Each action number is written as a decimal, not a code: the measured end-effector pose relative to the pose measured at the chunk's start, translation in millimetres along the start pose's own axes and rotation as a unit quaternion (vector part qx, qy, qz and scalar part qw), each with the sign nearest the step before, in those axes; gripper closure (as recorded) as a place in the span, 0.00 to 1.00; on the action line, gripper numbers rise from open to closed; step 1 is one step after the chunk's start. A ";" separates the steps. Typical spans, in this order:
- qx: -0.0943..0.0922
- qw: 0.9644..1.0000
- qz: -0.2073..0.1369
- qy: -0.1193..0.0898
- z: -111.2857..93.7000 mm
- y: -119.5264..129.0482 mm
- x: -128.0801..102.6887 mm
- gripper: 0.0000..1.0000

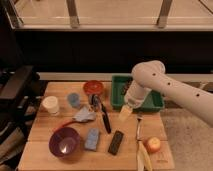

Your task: Place eraser in paper cup

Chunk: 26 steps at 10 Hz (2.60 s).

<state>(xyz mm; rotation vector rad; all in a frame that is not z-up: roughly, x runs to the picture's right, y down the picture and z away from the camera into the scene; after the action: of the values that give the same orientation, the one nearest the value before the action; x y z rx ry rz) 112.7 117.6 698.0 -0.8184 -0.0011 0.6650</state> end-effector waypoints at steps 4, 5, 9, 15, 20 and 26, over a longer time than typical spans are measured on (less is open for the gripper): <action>0.013 0.993 0.117 -0.014 22.3 -7.0 24.5 0.35; 0.020 0.983 0.184 -0.013 37.4 -9.6 32.0 0.35; 0.028 0.942 0.334 0.006 84.0 -9.5 53.8 0.35; 0.010 0.939 0.342 0.030 95.3 1.2 50.9 0.35; -0.005 0.928 0.367 0.062 135.1 15.9 54.0 0.35; -0.027 0.921 0.383 0.067 149.7 31.3 49.2 0.35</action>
<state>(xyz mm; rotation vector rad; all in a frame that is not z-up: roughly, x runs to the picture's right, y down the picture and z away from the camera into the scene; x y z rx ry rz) 97.6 261.0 768.8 -0.9126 0.4482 1.3499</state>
